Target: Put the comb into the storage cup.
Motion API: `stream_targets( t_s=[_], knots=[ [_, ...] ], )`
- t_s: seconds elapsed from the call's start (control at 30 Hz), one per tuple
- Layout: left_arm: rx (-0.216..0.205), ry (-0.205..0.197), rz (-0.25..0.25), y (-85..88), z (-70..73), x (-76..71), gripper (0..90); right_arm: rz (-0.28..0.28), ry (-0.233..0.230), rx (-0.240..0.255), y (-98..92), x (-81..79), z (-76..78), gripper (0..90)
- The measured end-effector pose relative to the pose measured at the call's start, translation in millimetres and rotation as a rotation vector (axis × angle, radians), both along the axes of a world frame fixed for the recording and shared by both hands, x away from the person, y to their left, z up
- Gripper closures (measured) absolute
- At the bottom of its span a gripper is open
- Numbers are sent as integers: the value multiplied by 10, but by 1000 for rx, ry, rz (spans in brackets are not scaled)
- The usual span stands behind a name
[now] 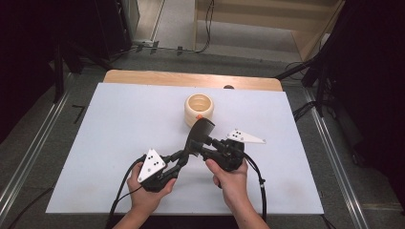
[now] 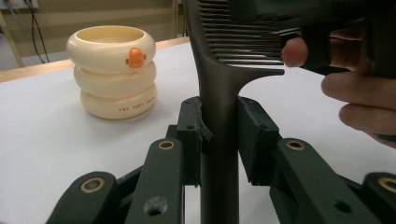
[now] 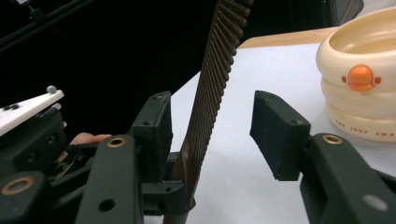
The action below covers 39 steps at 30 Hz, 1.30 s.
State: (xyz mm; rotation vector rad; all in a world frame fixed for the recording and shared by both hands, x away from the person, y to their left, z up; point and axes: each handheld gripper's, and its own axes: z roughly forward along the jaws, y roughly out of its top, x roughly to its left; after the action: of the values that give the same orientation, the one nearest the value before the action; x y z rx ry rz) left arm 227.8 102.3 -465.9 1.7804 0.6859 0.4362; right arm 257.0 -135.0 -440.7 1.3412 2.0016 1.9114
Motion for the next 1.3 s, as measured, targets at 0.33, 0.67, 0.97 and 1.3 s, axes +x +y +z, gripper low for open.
stream_targets(
  t_s=[0.33,0.67,0.97,1.3],
  knots=[
    [24,-16,-22,-101,-28,-53,725,12,20,57,-13,-13,-49,669],
    [41,-31,-29,-141,-58,-71,725,18,71,108,-22,2,-97,817],
    [17,-24,-42,-142,-63,-64,723,16,49,110,-19,-26,-87,826],
    [15,-13,-39,-74,-48,-12,437,-5,-27,76,-70,-67,-1,828]
  ],
)
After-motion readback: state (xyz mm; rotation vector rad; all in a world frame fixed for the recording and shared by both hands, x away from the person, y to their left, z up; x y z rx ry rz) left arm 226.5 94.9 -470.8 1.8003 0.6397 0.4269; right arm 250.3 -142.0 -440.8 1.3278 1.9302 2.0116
